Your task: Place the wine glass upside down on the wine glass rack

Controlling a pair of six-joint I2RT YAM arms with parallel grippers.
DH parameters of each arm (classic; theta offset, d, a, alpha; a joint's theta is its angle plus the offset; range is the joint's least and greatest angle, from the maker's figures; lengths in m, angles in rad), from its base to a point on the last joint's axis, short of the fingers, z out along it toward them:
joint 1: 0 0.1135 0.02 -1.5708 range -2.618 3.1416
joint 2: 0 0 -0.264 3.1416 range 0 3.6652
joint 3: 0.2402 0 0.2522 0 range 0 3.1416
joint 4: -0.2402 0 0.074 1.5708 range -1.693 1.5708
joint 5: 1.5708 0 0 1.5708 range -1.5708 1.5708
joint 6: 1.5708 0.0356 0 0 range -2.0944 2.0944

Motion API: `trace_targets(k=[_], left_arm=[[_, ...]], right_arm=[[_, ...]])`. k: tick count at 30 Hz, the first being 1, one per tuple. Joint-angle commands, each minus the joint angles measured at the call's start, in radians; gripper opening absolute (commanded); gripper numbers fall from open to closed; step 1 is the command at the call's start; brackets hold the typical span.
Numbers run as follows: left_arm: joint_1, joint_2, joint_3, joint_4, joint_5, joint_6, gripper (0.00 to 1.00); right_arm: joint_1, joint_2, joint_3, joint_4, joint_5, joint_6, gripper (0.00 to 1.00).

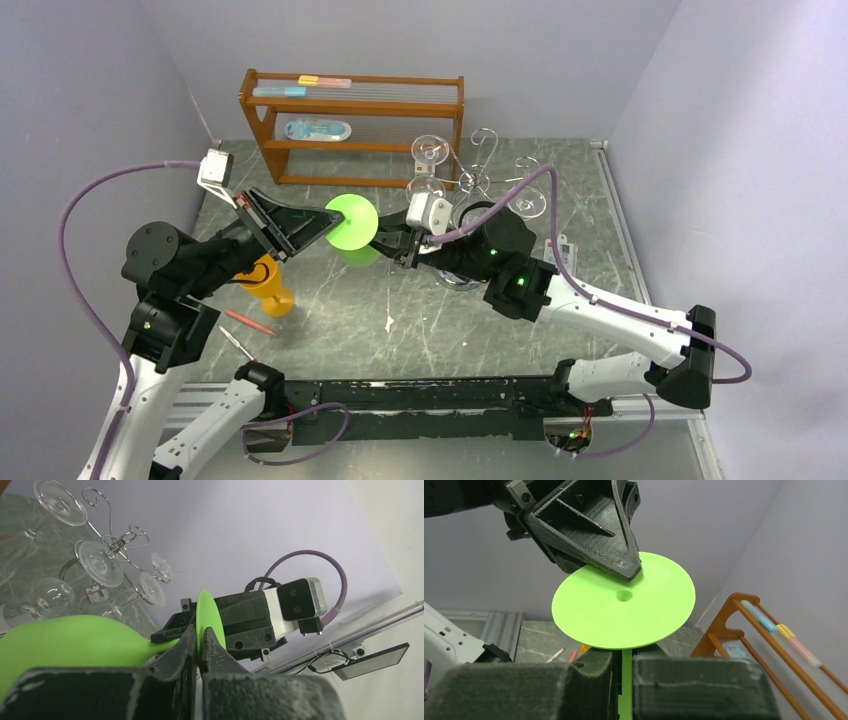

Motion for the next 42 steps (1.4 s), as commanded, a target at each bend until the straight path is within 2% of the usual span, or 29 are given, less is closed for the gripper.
trace_targets(k=[1, 11, 15, 17, 20, 22, 24, 28, 32, 42], left_arm=[[0.006, 0.016, 0.029, 0.004, 0.023, 0.032, 0.05], [0.006, 0.073, 0.19, -0.024, -0.26, 0.144, 0.05], [0.007, 0.114, 0.207, 0.019, -0.288, 0.147, 0.05], [0.006, 0.129, 0.216, 0.047, -0.269, 0.136, 0.05], [0.006, 0.136, 0.198, 0.098, -0.208, 0.092, 0.05], [0.007, 0.131, 0.171, 0.132, -0.183, 0.063, 0.05], [0.007, 0.127, 0.156, 0.139, -0.182, 0.056, 0.05], [0.006, 0.139, 0.176, 0.108, -0.214, 0.085, 0.05], [0.006, 0.188, 0.204, 0.161, -0.205, 0.089, 0.05], [0.005, 0.486, 0.315, 0.431, -0.11, 0.024, 0.05]], right_arm=[[0.01, -0.011, -0.002, 0.052, -0.014, 0.051, 0.0], [0.008, -0.087, -0.034, 0.047, 0.039, 0.049, 0.0], [0.008, -0.128, -0.05, 0.034, 0.075, 0.039, 0.04], [0.008, -0.145, -0.057, 0.024, 0.08, 0.032, 0.14], [0.008, -0.151, -0.041, -0.01, 0.074, 0.016, 0.53], [0.007, -0.142, -0.024, -0.033, 0.075, 0.012, 0.64], [0.008, -0.135, -0.016, -0.044, 0.065, 0.014, 0.69], [0.008, -0.14, -0.009, -0.062, 0.08, 0.043, 0.7], [0.007, -0.17, -0.005, -0.07, 0.191, 0.081, 0.69], [0.007, -0.312, -0.057, -0.041, 0.396, 0.099, 0.55]])
